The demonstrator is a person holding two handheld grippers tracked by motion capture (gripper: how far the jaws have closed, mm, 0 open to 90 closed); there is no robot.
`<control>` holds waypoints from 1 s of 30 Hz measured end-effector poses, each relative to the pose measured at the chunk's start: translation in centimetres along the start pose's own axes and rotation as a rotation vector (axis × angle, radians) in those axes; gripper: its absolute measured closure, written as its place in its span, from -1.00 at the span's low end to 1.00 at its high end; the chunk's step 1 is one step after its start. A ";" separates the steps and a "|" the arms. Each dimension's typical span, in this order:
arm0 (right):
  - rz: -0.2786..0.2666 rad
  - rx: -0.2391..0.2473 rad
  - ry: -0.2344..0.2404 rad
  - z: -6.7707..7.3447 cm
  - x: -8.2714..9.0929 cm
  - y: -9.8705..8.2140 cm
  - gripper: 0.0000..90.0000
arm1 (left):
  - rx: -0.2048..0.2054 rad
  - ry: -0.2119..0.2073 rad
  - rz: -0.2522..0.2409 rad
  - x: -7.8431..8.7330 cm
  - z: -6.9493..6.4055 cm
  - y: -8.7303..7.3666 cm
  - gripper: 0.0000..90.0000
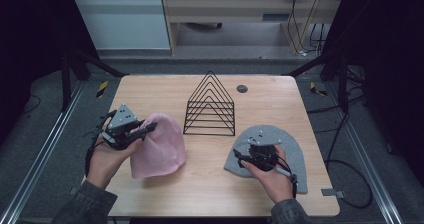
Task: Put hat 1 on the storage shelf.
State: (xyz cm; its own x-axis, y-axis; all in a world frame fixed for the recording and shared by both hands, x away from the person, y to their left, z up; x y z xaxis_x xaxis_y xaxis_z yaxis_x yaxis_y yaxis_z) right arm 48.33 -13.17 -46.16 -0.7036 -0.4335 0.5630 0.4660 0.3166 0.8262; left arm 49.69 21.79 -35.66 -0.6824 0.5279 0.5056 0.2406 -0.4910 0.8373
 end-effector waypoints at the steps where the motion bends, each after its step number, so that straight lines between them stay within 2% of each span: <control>1: -0.004 0.005 0.010 0.3 0.0 0.3 -0.37 | -0.024 0.015 -0.014 0.2 0.2 0.8 0.71; 4: -0.010 0.047 0.054 2.0 0.1 1.8 -0.32 | -0.043 0.027 -0.021 0.7 0.7 2.4 0.71; 8: -0.012 0.085 0.090 3.4 0.0 3.3 -0.30 | -0.047 0.026 -0.041 1.1 1.4 4.3 0.70; 12: -0.002 0.133 0.099 4.3 -0.1 5.0 -0.30 | -0.046 0.006 -0.050 1.4 2.0 5.9 0.69; 14: 0.012 0.160 0.099 4.8 -0.1 6.4 -0.28 | -0.051 0.003 -0.038 1.4 2.4 6.7 0.69; 17: 0.025 0.164 0.106 5.0 -0.2 7.1 -0.23 | -0.055 -0.001 -0.038 1.5 2.6 7.3 0.69; 24: 0.053 0.191 0.152 5.9 -0.8 9.1 -0.18 | -0.035 -0.019 -0.052 1.6 3.4 8.5 0.70; 30: 0.044 0.191 0.181 6.3 -0.4 10.4 -0.13 | -0.026 -0.024 -0.056 1.8 3.6 9.7 0.70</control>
Point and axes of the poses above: each handheld gripper's, and its own axes: x roughly backward along the jaws, y roughly out of its top, z roughly to its left, the point moved 4 cm from there along -x, roughly forward along the jaws, and after that the axes turned 4 degrees about -x, right-handed, at the moved point
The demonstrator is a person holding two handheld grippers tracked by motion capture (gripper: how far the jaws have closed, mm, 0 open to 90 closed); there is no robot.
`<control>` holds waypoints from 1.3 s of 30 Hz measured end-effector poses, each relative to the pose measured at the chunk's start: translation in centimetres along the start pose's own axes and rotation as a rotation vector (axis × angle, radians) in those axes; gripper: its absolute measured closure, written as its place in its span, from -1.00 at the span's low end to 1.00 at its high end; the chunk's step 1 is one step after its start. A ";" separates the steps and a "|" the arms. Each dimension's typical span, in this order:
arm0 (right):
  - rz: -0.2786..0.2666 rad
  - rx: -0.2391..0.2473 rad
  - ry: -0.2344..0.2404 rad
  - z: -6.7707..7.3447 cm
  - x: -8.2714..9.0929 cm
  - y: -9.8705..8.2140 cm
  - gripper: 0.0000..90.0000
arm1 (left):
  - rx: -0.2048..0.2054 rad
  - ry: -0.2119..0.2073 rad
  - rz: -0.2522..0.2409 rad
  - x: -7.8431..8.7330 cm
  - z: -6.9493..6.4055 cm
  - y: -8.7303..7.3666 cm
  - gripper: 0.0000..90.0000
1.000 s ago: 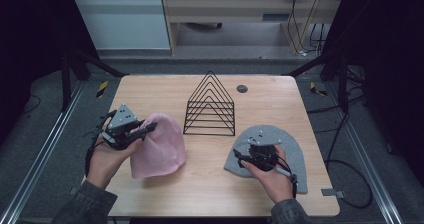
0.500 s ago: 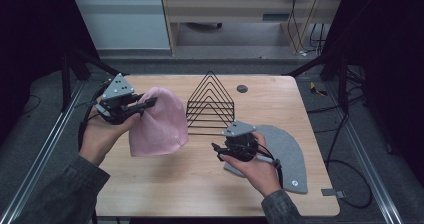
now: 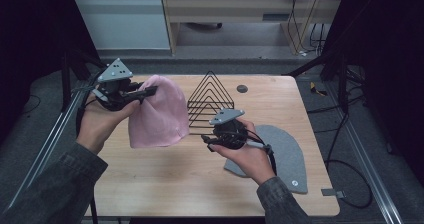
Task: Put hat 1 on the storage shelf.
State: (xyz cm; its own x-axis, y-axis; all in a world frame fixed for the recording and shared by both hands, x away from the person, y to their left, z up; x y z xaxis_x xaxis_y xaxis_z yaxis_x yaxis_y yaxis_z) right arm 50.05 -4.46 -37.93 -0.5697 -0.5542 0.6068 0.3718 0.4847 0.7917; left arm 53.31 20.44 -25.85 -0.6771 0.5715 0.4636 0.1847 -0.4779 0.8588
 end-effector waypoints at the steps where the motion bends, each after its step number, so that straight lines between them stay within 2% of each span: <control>1: -0.008 -0.006 0.011 -0.1 0.1 0.2 -0.10 | 0.000 0.001 -0.002 0.0 0.1 0.3 0.70; 3: -0.023 -0.018 0.038 -0.4 0.5 0.8 -0.01 | -0.003 0.003 -0.008 0.0 0.4 1.0 0.70; 6: -0.025 -0.017 0.048 -0.6 0.7 1.2 0.01 | 0.015 -0.006 -0.022 -0.1 0.6 1.9 0.70; 7: -0.030 -0.017 0.048 -0.7 0.8 1.4 0.01 | 0.008 -0.002 -0.027 -0.1 0.7 2.2 0.70; 10: -0.037 -0.022 0.057 -0.9 1.1 1.8 -0.01 | 0.027 -0.014 -0.023 -0.2 0.7 2.6 0.70; 14: -0.024 -0.026 0.061 -1.3 1.2 2.2 -0.03 | 0.033 -0.025 -0.018 -0.7 1.0 3.4 0.70; 15: -0.022 -0.034 0.065 -1.6 1.2 2.5 -0.02 | 0.052 -0.031 -0.024 -0.9 1.3 3.7 0.70; 17: -0.022 -0.037 0.068 -1.7 1.2 2.6 0.00 | 0.059 -0.029 -0.030 -1.0 1.5 3.9 0.70; 24: -0.028 -0.027 0.066 -2.0 0.9 3.3 0.08 | 0.056 -0.037 -0.022 -1.9 1.7 4.5 0.70; 31: -0.042 -0.024 0.086 -2.3 0.8 4.2 0.15 | 0.057 -0.046 -0.027 -2.4 1.9 4.9 0.70; 36: -0.038 -0.023 0.089 -2.4 0.4 4.6 0.15 | 0.051 -0.039 -0.035 -2.5 2.1 5.5 0.70; 39: -0.051 -0.024 0.083 -2.4 0.5 4.9 0.22 | 0.051 -0.030 -0.040 -2.6 2.2 5.9 0.70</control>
Point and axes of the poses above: each handheld gripper's, and its own axes: x roughly backward along the jaws, y roughly out of its top, z roughly to its left, the point moved 4 cm from there along -x, roughly forward along the jaws, and after that the axes turned 4 degrees about -x, right-handed, at the moved point
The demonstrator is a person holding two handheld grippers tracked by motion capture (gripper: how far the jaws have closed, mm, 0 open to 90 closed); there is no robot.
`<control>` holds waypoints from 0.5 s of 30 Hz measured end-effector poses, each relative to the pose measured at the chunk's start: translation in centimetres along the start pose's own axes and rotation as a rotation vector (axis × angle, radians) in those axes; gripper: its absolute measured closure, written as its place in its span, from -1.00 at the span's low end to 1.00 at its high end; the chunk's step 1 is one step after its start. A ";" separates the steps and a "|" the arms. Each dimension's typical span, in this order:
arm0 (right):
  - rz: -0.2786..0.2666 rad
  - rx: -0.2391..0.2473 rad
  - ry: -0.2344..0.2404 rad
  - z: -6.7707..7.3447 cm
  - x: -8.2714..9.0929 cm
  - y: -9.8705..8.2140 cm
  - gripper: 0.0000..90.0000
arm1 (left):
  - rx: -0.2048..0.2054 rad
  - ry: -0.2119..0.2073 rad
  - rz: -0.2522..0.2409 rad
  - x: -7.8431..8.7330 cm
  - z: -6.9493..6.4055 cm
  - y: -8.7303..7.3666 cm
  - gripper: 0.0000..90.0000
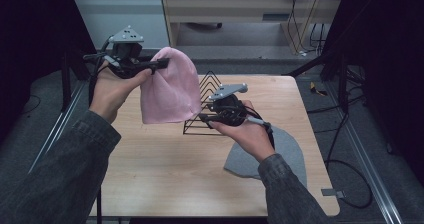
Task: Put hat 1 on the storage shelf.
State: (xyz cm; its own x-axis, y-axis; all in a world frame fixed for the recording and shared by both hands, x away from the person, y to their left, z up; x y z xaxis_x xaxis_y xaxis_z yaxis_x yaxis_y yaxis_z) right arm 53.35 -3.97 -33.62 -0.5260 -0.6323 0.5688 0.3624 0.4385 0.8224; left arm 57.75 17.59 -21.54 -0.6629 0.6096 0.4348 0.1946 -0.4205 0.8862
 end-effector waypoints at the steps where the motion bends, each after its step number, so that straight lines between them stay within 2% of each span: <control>1: -0.007 0.002 -0.002 0.0 0.1 0.1 0.25 | -0.002 -0.003 -0.001 -0.1 -0.1 0.1 0.70; 4: -0.024 0.009 -0.019 0.0 0.6 0.2 0.39 | -0.011 -0.004 -0.009 -0.1 -0.2 0.4 0.70; 7: -0.027 0.014 -0.021 -0.2 0.8 0.2 0.39 | -0.011 -0.004 -0.019 -0.2 -0.2 0.7 0.70; 11: -0.042 -0.008 -0.057 -1.5 1.2 0.7 0.28 | -0.017 -0.009 -0.030 -0.4 -0.2 1.4 0.70; 15: -0.069 -0.047 -0.064 -3.0 1.2 1.7 0.13 | -0.029 -0.022 -0.053 -0.2 -0.5 2.3 0.70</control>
Point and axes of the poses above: each handheld gripper's, and its own axes: x roughly backward along the jaws, y roughly out of its top, z roughly to its left, the point moved 4 cm from there along -x, roughly forward along the jaws, and after that the axes turned 4 degrees about -x, right-handed, at the moved point
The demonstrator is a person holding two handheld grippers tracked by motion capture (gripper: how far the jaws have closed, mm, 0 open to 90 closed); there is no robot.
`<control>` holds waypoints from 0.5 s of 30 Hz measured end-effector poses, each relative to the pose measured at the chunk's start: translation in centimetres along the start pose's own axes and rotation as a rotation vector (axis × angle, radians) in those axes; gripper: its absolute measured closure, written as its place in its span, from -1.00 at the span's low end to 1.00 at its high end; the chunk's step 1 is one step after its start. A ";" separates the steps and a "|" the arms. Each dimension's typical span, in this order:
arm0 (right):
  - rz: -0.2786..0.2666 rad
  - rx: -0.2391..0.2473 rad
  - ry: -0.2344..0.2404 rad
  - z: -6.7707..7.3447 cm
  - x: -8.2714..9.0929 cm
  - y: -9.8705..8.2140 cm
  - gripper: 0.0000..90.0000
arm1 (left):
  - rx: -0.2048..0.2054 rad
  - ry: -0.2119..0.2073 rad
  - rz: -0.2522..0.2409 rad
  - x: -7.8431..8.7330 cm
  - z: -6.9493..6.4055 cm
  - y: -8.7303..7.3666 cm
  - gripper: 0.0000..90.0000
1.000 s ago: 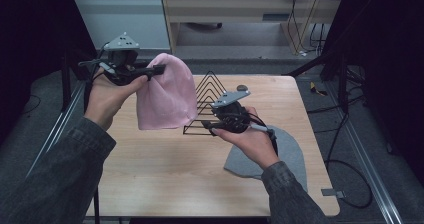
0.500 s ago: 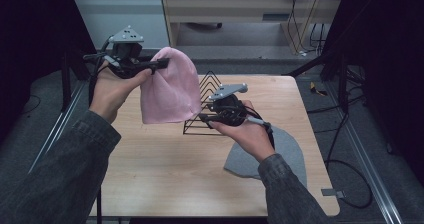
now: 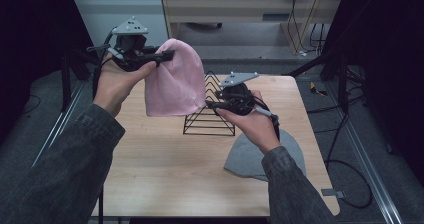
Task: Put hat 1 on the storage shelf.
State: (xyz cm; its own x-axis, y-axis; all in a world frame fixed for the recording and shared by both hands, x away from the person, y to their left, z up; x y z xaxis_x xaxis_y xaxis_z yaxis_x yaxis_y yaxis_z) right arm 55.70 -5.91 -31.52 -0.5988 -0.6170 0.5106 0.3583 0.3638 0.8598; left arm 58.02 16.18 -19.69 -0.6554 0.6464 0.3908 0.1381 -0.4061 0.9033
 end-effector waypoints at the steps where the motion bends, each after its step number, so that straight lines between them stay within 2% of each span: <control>1: -0.007 -0.016 0.008 -0.6 -0.4 0.5 0.11 | -0.002 -0.005 -0.009 0.0 -0.1 0.3 0.70; 3: -0.011 -0.023 0.012 -0.8 -0.5 0.8 0.11 | -0.001 -0.010 -0.017 -0.1 -0.2 0.4 0.70; 5: -0.013 -0.054 0.052 -1.4 -1.4 1.6 0.14 | -0.010 -0.030 -0.027 -0.4 -0.5 0.7 0.70; 7: -0.008 -0.035 0.054 -1.6 -1.7 1.8 0.39 | -0.019 -0.041 -0.034 -0.6 -0.7 0.8 0.70; 9: -0.025 -0.042 0.077 -1.9 -1.9 2.0 0.63 | -0.030 -0.046 -0.029 -1.0 -0.8 0.8 0.70; 10: -0.032 -0.044 0.074 -2.1 -1.8 2.1 0.79 | -0.030 -0.046 -0.029 -1.0 -0.8 0.8 0.70; 11: -0.039 -0.045 0.076 -2.2 -1.8 2.1 0.84 | -0.035 -0.048 -0.027 -1.3 -0.7 0.9 0.70; 15: -0.034 -0.021 0.045 -2.9 -1.4 2.2 0.86 | -0.031 -0.054 -0.033 -1.9 -0.4 1.0 0.69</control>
State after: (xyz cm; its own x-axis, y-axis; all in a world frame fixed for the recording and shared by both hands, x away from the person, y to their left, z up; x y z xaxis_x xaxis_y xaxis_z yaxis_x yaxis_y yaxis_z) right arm 59.39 -6.25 -30.34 -0.5783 -0.6597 0.4799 0.3537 0.3273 0.8762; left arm 59.13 14.28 -19.57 -0.6182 0.6933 0.3702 0.0935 -0.4028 0.9105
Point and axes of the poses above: each handheld gripper's, and its own axes: x roughly backward along the jaws, y roughly out of its top, z roughly to its left, the point moved 4 cm from there along -x, roughly forward along the jaws, and after that the axes turned 4 degrees about -x, right-handed, at the moved point
